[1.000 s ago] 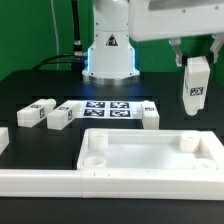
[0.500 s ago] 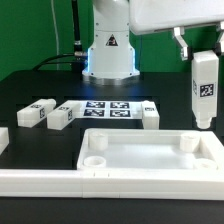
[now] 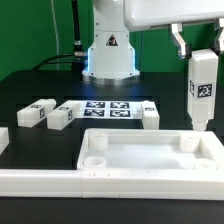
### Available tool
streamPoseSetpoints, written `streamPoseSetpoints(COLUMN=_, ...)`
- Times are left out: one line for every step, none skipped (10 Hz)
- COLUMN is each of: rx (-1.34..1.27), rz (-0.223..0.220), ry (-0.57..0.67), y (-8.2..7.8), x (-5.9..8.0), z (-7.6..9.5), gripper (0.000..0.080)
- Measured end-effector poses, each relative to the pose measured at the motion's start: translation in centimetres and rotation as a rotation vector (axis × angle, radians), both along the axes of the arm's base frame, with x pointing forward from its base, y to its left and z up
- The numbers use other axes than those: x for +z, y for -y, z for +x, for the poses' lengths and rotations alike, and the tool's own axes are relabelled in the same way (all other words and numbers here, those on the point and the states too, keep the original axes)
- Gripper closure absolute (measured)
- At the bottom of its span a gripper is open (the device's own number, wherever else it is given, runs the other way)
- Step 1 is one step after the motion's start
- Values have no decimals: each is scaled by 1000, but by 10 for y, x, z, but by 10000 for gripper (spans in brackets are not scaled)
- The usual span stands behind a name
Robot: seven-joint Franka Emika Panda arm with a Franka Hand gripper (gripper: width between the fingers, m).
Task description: Assemble desk
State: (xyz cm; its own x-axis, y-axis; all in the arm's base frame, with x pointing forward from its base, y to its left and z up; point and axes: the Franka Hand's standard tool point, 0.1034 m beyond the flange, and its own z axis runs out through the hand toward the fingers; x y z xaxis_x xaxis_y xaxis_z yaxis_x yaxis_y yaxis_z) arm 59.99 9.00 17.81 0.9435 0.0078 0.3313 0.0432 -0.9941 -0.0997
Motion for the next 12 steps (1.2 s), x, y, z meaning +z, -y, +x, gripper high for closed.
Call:
streamPoseSetpoints(rx=0, rz=0, ry=0, y=0, x=0, z=0, gripper=509)
streamPoseSetpoints(rx=0, rz=0, ry=-1, y=0, x=0, z=0, gripper=509)
streamPoseSetpoints(rx=3, rz=-2, ry=-1, y=0, x=-1, z=0, gripper=509)
streamPoseSetpoints(rx=68, rz=-40, ry=27, y=1, x=0, z=9, gripper=509)
streamPoseSetpoints(rx=96, rz=-55, ry=38, y=4, x=4, z=22, gripper=509)
streamPoseSetpoints(rx=126, rz=-67, ry=49, y=6, x=5, z=31, gripper=509)
streamPoseSetpoints(rx=141, rz=-73, ry=43, y=7, x=3, z=33, gripper=509)
streamPoseSetpoints(rx=137, rz=-69, ry=42, y=6, x=3, z=33, gripper=509)
streamPoseSetpoints(rx=137, rz=-69, ry=41, y=6, x=2, z=33, gripper=509)
streamPoseSetpoints(rx=137, rz=-69, ry=41, y=6, x=2, z=32, gripper=509)
streamPoseSetpoints(rx=138, rz=-69, ry=41, y=6, x=2, z=32, gripper=509)
streamPoseSetpoints(rx=167, rz=-85, ry=57, y=4, x=-1, z=35, gripper=509)
